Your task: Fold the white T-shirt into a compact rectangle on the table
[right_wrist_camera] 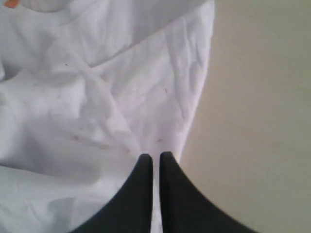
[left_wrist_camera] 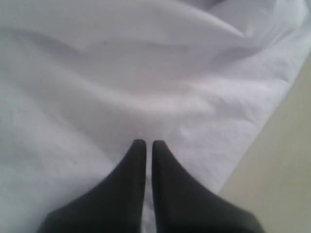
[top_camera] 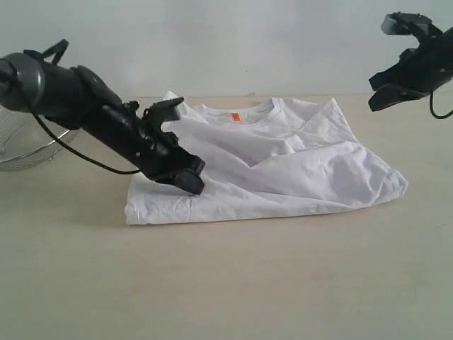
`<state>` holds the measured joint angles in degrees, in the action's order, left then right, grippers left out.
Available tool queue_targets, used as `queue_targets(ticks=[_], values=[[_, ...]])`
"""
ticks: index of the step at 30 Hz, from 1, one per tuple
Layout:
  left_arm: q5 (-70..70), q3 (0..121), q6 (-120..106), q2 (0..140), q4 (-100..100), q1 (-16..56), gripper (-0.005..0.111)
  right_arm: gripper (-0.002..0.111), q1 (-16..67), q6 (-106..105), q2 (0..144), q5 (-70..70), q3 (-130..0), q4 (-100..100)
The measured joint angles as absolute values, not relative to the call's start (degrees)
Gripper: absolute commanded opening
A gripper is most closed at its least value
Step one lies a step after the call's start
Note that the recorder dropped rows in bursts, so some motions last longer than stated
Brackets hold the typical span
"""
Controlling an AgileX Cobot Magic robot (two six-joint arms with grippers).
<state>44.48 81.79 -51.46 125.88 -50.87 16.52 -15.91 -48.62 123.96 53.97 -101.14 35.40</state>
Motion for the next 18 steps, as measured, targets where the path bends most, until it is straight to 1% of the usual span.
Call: queue_targets(ticks=[4, 8, 14, 18], values=[[44.2, 80.9, -51.4, 128.4, -53.2, 17.4, 0.005, 0.000, -12.9, -52.5, 125.2, 54.5, -102.0, 40.2], [43.7, 79.3, -50.4, 128.3, -53.9, 17.4, 0.005, 0.000, -9.6, -51.3, 127.8, 56.1, -108.2, 40.4], [44.4, 73.9, -50.2, 126.7, -57.3, 17.3, 0.005, 0.000, -6.4, -45.9, 130.4, 60.8, -117.0, 34.5], [47.4, 69.6, -50.2, 124.8, -58.0, 17.3, 0.005, 0.000, -4.9, -44.0, 132.3, 62.7, -119.5, 31.4]])
